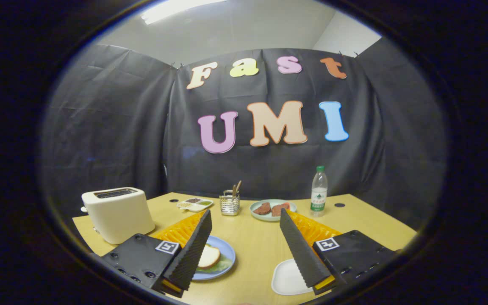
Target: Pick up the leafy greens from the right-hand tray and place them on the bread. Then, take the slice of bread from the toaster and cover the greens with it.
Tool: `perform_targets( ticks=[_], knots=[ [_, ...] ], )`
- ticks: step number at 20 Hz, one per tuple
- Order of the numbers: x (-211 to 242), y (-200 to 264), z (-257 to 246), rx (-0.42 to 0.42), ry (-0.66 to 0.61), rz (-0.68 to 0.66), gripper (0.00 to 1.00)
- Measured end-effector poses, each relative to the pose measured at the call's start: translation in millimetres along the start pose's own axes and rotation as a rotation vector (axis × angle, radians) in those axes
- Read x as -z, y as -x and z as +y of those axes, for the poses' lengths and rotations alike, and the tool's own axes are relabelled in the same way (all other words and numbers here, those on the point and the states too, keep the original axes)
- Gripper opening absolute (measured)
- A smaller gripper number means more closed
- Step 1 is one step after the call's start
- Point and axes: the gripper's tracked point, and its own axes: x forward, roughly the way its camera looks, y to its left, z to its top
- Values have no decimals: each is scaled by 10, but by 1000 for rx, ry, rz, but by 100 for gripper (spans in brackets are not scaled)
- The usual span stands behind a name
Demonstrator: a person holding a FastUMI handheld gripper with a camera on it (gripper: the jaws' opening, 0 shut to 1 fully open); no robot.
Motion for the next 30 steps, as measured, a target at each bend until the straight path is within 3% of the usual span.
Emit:
perform_targets(
  ticks=[6,11,24,30],
  knots=[
    [-512,59,-176,-35,-12,-86,100],
    [-273,93,-207,-76,-1,-34,100],
    [-193,220,-745,-19,-46,-81,100],
    [-206,320,-810,-49,-63,-113,100]
  ],
)
